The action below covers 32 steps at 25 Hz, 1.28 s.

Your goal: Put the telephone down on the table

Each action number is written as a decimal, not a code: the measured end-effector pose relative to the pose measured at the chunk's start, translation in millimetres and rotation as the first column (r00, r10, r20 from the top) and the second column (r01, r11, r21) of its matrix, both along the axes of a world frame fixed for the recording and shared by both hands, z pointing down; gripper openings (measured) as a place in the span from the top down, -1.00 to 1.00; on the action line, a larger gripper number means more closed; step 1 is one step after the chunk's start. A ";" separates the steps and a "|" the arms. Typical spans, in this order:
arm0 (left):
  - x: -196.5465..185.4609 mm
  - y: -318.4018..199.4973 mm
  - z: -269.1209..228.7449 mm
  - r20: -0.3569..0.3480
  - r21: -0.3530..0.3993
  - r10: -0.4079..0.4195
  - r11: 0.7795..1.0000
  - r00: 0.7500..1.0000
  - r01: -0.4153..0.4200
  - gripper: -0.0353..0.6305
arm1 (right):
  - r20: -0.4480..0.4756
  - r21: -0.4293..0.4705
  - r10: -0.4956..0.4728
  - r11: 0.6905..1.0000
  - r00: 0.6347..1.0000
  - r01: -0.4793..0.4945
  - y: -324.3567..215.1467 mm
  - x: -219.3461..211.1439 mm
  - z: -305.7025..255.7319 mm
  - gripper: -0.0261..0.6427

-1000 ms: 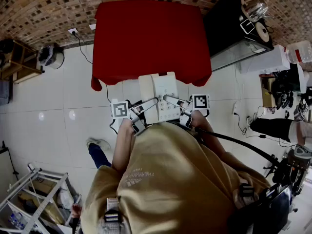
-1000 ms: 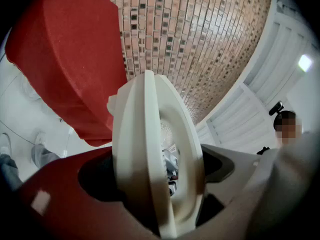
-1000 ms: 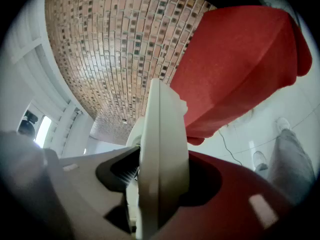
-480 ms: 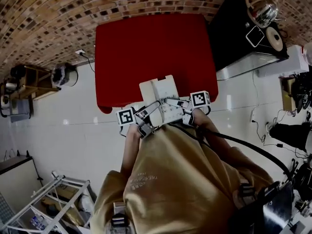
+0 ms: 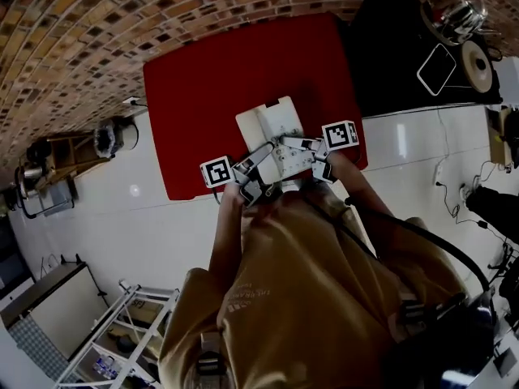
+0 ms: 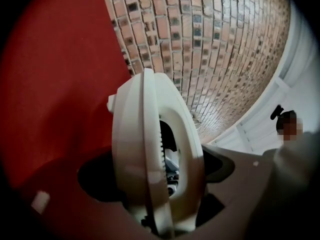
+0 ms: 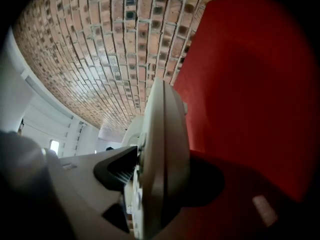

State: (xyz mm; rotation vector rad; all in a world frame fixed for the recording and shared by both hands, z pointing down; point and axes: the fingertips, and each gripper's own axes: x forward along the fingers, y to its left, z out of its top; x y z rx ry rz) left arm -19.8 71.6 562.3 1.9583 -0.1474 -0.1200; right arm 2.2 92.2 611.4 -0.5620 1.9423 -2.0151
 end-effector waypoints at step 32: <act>-8.2 -219.6 148.7 0.246 -0.369 0.050 0.928 0.968 0.046 -0.60 | -0.452 0.017 0.081 0.996 0.888 -0.082 -235.0 4.8 115.4 -0.15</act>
